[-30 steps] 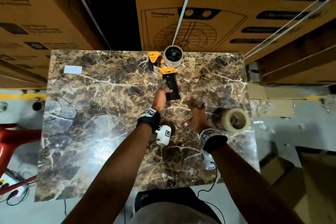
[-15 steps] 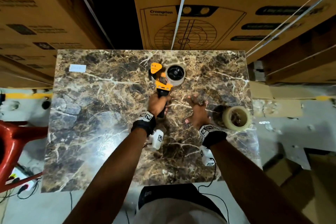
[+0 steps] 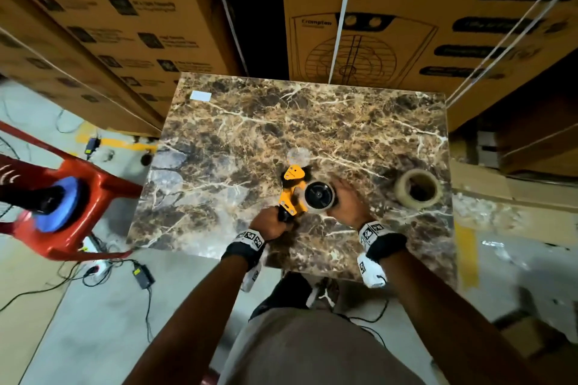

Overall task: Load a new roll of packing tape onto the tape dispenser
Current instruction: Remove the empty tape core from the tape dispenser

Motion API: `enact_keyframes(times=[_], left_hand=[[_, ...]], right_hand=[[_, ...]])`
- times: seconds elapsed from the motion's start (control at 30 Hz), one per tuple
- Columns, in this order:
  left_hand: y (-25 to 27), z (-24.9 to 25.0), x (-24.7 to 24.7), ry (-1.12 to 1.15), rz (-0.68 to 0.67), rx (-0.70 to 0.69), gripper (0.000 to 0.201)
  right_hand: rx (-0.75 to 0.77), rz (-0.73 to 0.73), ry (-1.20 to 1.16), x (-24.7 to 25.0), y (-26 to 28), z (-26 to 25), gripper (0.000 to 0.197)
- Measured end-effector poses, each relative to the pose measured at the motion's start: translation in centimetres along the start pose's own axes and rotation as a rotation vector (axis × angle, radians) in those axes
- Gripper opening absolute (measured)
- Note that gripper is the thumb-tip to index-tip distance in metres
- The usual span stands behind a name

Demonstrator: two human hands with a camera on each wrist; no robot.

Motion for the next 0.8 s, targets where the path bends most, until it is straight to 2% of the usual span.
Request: enact_keyframes(times=[0.1, 0.2, 0.37, 0.6, 0.73, 0.8], left_hand=[[2.2, -0.8, -0.5, -0.064, 0.002, -0.008, 0.043], [4.1, -1.2, -1.1, -0.134, 0.024, -0.055, 0.051], [4.3, -2.1, -1.7, -0.425, 0.107, -0.085, 0.045], [1.7, -1.7, 0.9, -0.719, 0.205, -0.185, 0.054], [-0.4, -2.6, 3.3, -0.721, 0.285, -0.221, 0.049], [-1.1, -2.7, 4.7, -0.715, 0.324, -0.215, 0.053]], right_hand=[[0.078, -0.126, 0.005, -1.8, 3.2, -0.3, 0.11], [0.105, -0.162, 0.031, -3.5, 5.7, 0.1, 0.111], [0.09, -0.139, 0.076, -4.2, 7.5, 0.0, 0.102], [0.069, -0.108, 0.064, -4.7, 7.1, -1.1, 0.112], [0.059, -0.086, 0.089, -5.1, 5.9, -3.0, 0.107], [0.038, -0.073, 0.115, -5.3, 5.2, -4.4, 0.105]])
Point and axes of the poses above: each hand's wrist, its own y-axis away from the middle knuckle, its own x-axis out of the back of the hand, z = x × y, the point moved 1 cm from there along -y, towards the middle knuckle, and after that the axes turned 5 degrees about -y, right-handed, at the moved point
